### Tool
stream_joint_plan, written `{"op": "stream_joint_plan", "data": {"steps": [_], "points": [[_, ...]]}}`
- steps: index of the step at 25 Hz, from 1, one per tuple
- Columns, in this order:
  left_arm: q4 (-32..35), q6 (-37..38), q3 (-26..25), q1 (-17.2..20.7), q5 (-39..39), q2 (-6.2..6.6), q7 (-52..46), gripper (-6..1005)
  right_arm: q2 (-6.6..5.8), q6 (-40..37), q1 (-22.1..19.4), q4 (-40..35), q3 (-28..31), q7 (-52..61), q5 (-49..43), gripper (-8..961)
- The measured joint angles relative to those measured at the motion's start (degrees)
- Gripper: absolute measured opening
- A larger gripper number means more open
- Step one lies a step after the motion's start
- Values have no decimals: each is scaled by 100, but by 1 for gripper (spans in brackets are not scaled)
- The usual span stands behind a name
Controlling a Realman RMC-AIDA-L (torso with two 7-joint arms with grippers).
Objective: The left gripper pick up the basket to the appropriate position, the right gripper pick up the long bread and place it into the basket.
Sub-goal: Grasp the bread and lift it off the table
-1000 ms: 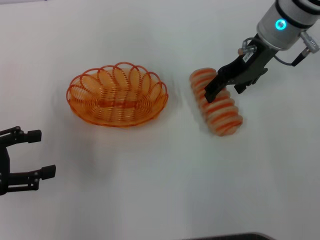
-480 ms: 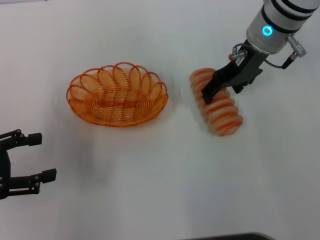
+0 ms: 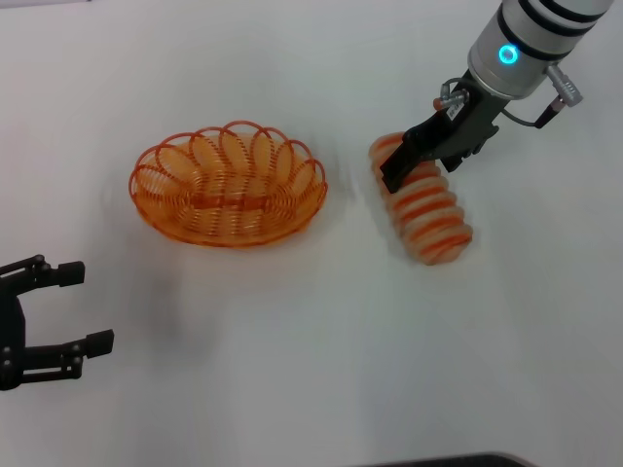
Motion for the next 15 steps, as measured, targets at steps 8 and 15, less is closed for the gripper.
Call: {"op": "stream_joint_plan", "data": {"steps": [8,15], "points": [[-50,-61,2,-9,2,-6,0,886,8,56,36,133,-9,3,-4,945],[-50,-78,8,-35,2,-6,0,887,9,192,66,304,-10,0,-11,946]]}}
